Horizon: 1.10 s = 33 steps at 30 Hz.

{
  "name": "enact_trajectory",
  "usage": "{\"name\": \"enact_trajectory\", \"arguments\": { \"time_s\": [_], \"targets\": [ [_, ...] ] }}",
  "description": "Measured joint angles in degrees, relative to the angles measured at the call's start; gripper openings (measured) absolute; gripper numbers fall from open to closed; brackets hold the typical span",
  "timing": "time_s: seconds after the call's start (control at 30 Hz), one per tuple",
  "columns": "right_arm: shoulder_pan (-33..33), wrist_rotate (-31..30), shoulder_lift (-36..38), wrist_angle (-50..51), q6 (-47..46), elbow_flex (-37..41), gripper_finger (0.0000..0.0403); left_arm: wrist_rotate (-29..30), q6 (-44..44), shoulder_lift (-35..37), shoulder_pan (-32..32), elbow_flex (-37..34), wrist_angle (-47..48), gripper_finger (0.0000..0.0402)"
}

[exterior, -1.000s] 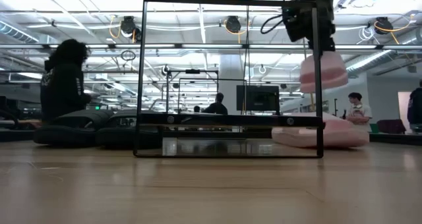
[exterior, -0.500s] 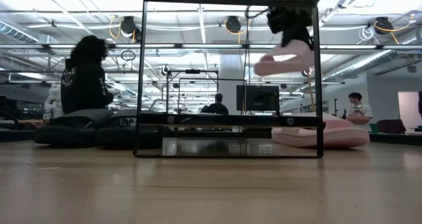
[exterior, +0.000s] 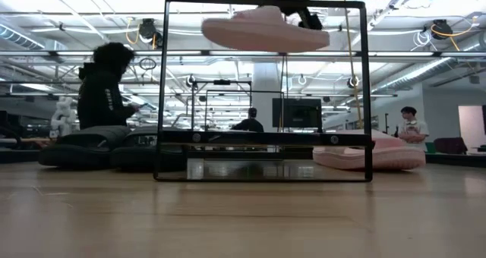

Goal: Pick and place slides into the shelf
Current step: Put the right pink slipper on the shelf

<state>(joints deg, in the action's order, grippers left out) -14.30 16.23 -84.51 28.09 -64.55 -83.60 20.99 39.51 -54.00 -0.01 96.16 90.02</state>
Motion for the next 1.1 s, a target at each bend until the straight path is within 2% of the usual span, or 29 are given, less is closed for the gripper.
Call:
{"name": "enact_trajectory", "arguments": {
  "time_s": [0.23, 0.53, 0.7, 1.1],
  "targets": [
    [11.05, -15.30, 0.00, -12.81, -17.38, 7.99, 0.0000, 0.00, -1.69, -0.02, 0.00, 0.00, 0.00, 0.0193],
    [20.52, -28.22, -0.02, -13.69, -32.16, 10.87, 0.0000, 0.27, -3.45, 0.00, -0.02, 0.00, 0.00, 0.0193],
    [22.86, -30.06, -0.98, -13.34, -35.17, 10.87, 0.0000, 0.50, -5.01, -0.02, -0.02, 0.00, -0.01, 0.0193],
    [23.05, -24.96, -6.40, -14.99, -35.96, 10.91, 0.0000, 0.52, -6.24, -0.01, -0.01, 0.00, 0.00, 0.0193]
  ]
}}
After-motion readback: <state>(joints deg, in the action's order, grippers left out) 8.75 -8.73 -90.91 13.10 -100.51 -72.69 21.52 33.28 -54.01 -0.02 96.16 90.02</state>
